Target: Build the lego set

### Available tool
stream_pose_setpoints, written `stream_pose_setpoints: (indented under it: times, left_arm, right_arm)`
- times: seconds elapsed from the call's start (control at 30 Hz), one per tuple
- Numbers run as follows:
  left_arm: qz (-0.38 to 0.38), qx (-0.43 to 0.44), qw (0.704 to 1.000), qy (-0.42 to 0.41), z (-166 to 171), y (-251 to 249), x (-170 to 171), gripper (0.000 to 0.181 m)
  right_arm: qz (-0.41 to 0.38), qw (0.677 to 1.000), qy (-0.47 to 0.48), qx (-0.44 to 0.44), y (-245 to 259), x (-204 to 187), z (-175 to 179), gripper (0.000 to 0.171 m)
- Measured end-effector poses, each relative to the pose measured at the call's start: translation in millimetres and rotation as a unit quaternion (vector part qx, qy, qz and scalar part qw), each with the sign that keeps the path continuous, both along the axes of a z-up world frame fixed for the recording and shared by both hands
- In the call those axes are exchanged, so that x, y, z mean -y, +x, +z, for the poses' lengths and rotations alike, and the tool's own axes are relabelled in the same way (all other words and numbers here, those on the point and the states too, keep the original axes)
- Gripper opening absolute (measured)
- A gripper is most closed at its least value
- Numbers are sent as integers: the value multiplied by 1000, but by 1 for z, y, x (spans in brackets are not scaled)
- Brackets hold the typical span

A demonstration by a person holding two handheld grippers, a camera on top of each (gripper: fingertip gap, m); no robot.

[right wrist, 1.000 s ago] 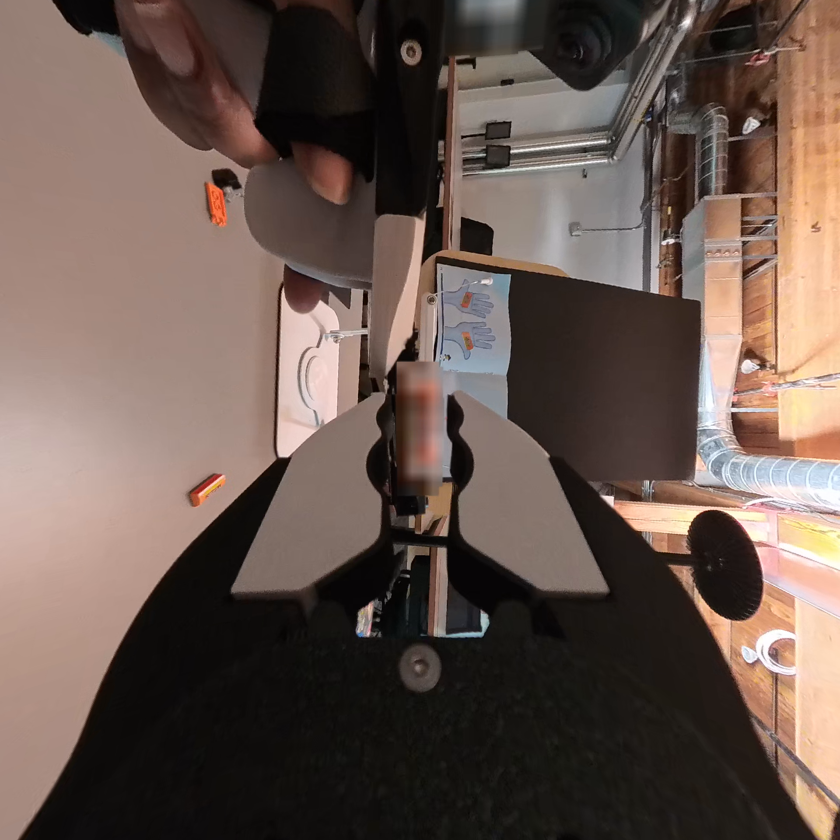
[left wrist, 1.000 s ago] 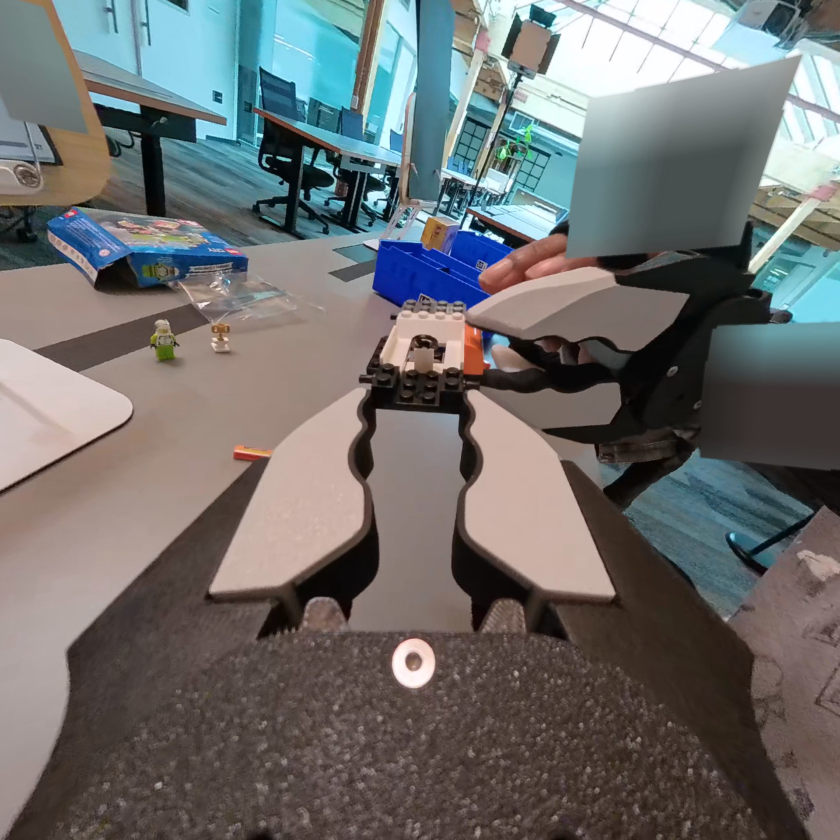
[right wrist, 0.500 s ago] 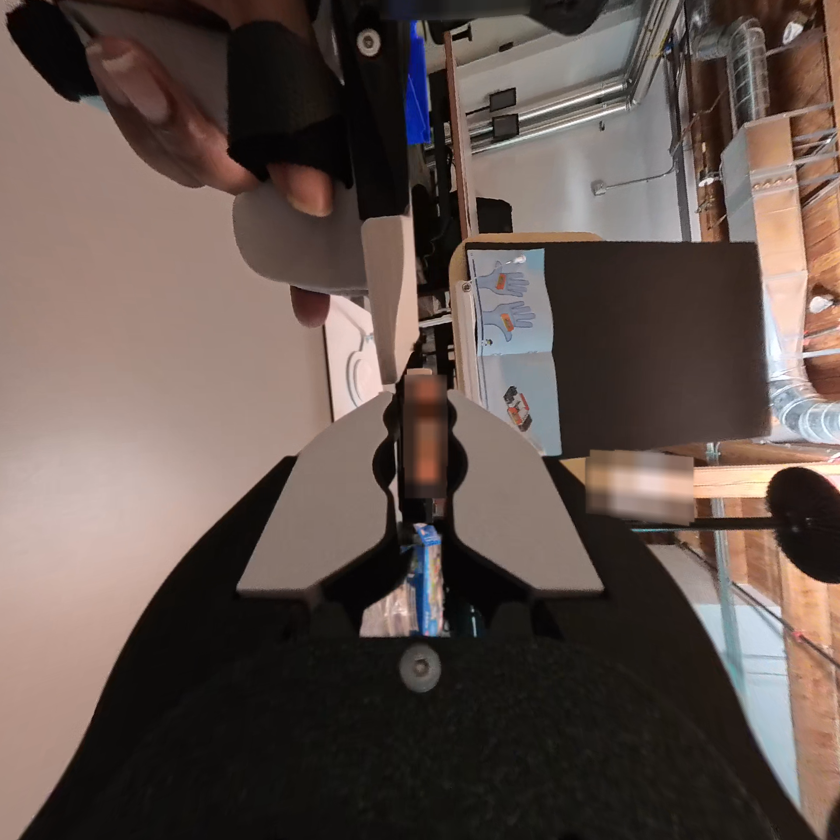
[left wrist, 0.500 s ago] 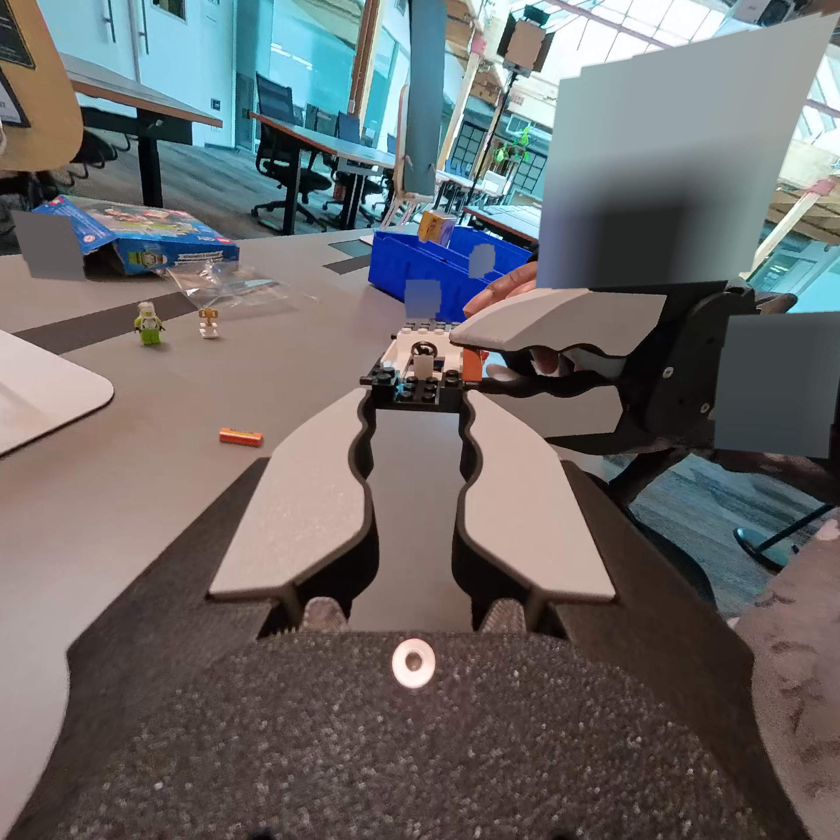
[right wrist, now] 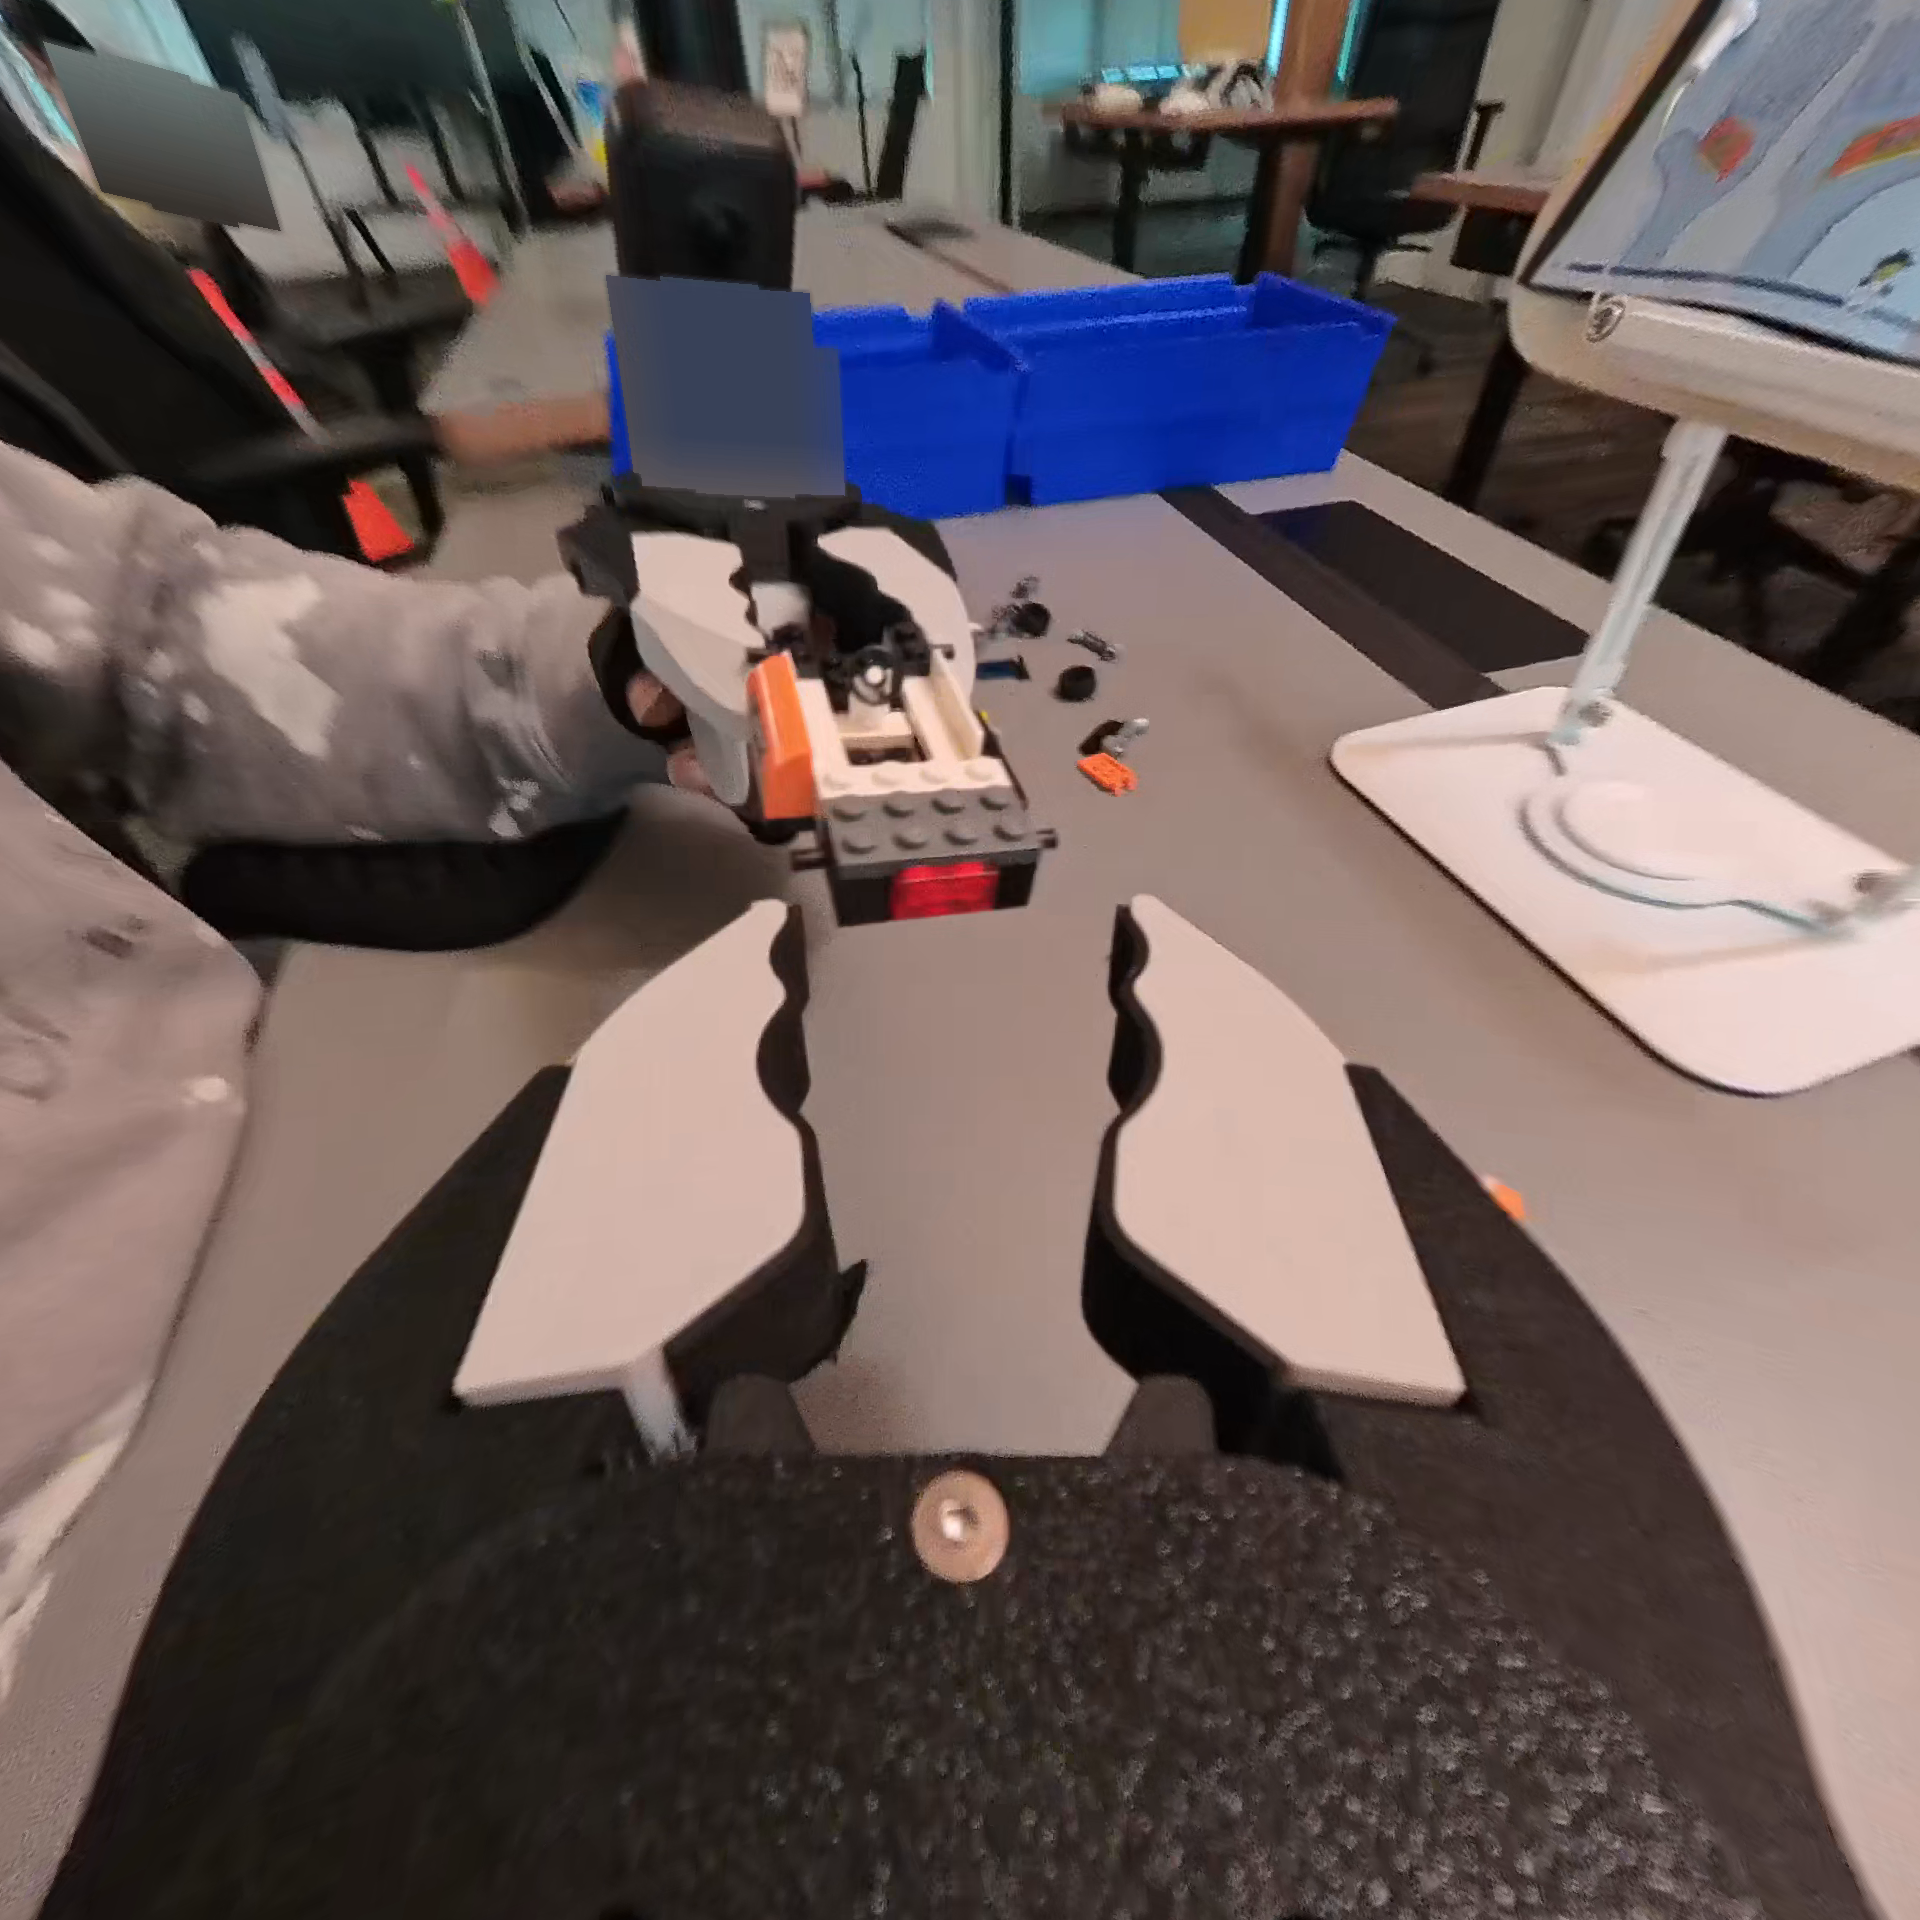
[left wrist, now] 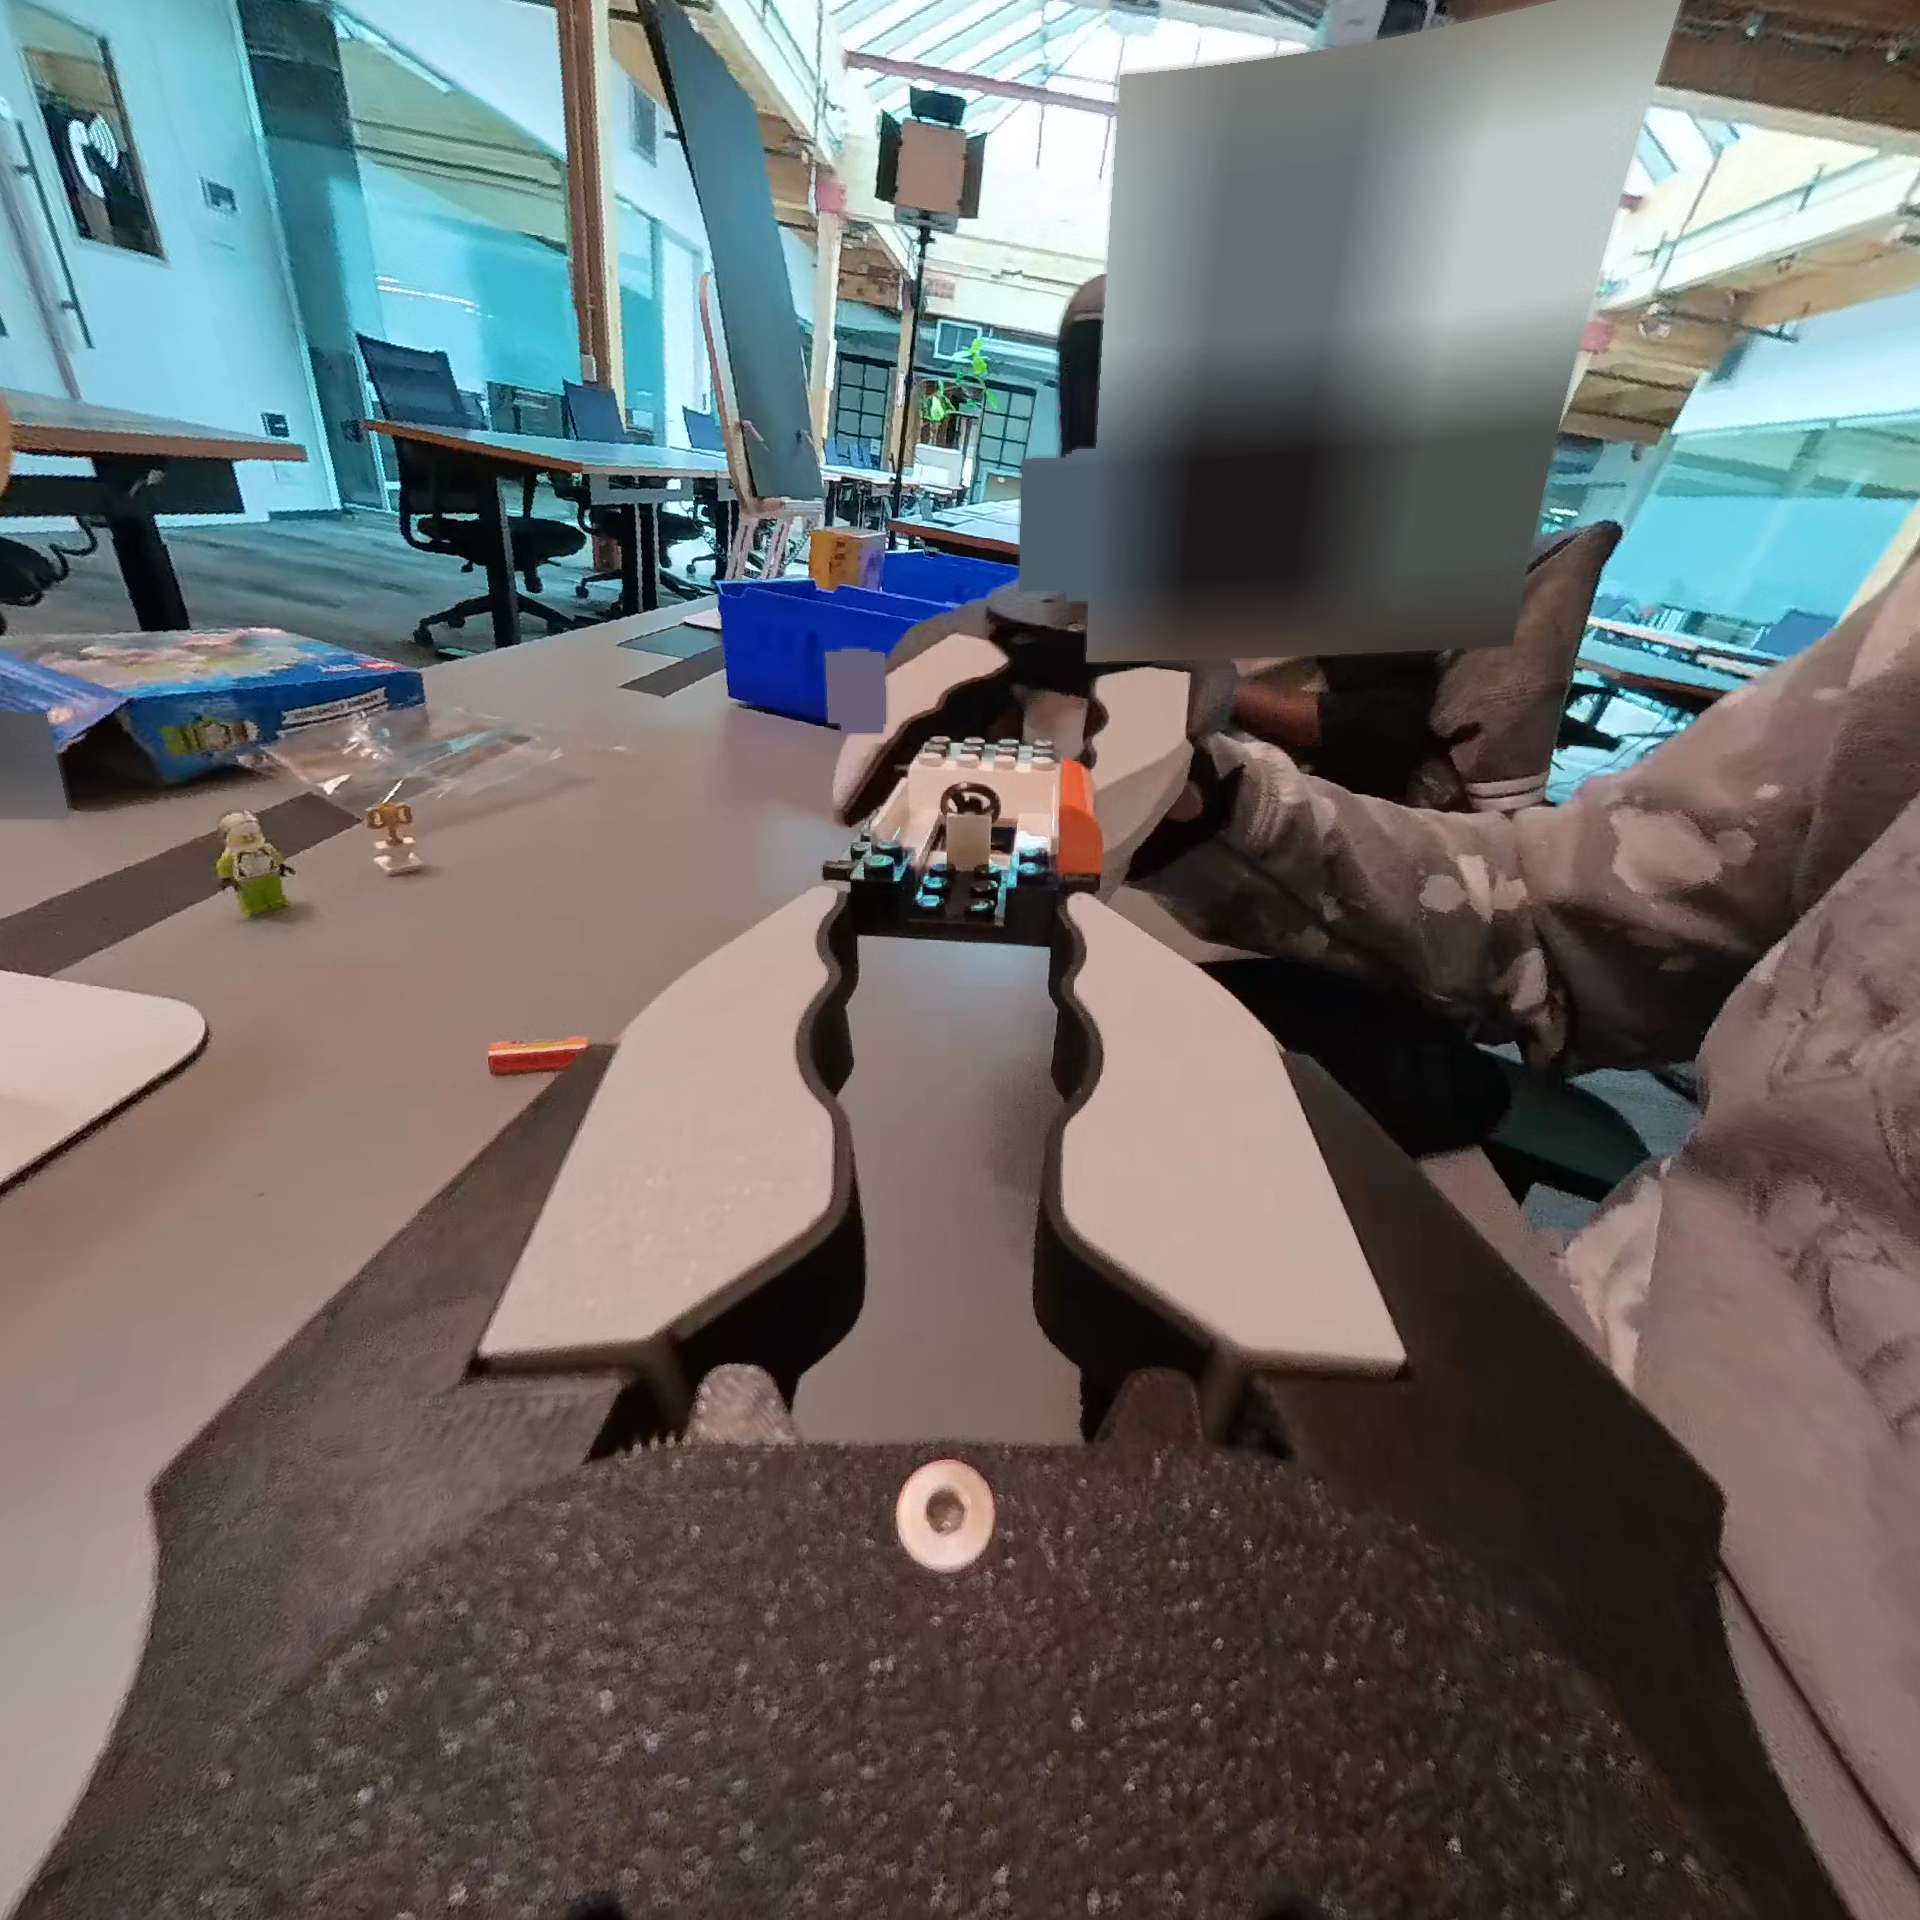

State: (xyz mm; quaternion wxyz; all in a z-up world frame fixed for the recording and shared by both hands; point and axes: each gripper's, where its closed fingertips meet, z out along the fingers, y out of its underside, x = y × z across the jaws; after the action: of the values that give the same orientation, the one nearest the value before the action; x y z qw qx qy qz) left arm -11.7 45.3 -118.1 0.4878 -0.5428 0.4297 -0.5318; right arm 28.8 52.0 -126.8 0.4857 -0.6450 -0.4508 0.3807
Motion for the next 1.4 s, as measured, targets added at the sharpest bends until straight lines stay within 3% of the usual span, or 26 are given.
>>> stream_pose_setpoints:
  times: [0.17, 0.33, 0.47, 0.6, 0.93, 1.17, 1.3, 1.4]
  left_arm:
    - [-2, -6, 1000, 11, -9, 1, 0, 35]
    - [1, -16, 1000, -12, -18, 2, -5, 35]
    - [-23, 6, 994, -105, -20, 0, -9, 46]
    - [-54, 35, 974, -216, -18, -3, -12, 46]
    - [-89, -2, 929, -359, -42, 10, -4, 15]
    - [-69, 23, 902, -425, -46, 11, -14, 12]
    - [-44, 41, 893, -447, -49, 5, -27, 11]
    - [-38, 41, 890, -452, -52, 3, -30, 11]
  right_arm:
    - [35, 999, -3, -22, -6, 5, -7, 36]
    - [17, 999, 30, -27, -3, 1, -10, 36]
    - [6, 998, 55, -37, 2, -3, -12, 35]
    - [-8, 994, 106, -5, 6, -6, -21, 35]
    - [10, 984, 172, 41, -1, 3, -34, 36]
    - [4, 995, 93, 41, 5, -5, -45, 36]
    - [-7, 999, 20, 31, 33, -28, -38, 38]
    - [-15, 986, 49, 156, 60, -66, -54, 34]
